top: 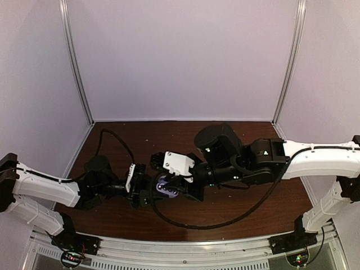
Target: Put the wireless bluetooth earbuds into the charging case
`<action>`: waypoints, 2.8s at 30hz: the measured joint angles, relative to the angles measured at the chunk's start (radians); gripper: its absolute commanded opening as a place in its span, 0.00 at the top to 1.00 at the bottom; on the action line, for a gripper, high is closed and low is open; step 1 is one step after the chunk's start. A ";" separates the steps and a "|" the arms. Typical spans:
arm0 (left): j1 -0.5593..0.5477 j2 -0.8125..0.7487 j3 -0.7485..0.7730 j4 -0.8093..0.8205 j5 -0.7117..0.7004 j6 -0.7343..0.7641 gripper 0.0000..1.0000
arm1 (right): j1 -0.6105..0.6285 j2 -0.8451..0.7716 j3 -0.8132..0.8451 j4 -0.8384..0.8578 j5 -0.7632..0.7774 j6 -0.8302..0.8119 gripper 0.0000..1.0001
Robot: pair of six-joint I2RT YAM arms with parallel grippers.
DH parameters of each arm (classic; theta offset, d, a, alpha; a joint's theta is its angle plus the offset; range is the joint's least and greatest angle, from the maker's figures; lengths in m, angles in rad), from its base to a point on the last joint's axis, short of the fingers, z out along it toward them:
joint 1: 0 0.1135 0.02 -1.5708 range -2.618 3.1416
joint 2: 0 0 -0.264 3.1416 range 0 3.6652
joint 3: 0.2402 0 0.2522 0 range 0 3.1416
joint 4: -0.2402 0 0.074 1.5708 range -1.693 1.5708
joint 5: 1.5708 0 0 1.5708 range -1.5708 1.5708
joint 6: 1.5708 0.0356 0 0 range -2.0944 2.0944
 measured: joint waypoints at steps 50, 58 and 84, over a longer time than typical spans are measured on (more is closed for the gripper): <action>0.000 -0.026 -0.010 0.014 -0.001 0.004 1.00 | -0.130 -0.066 -0.088 0.108 -0.205 0.057 0.45; -0.006 -0.027 -0.010 0.015 -0.018 -0.002 1.00 | -0.123 -0.037 -0.089 0.096 -0.401 0.046 0.51; -0.007 -0.037 0.013 0.026 -0.015 -0.045 1.00 | -0.063 -0.089 -0.208 0.119 -0.070 0.000 0.54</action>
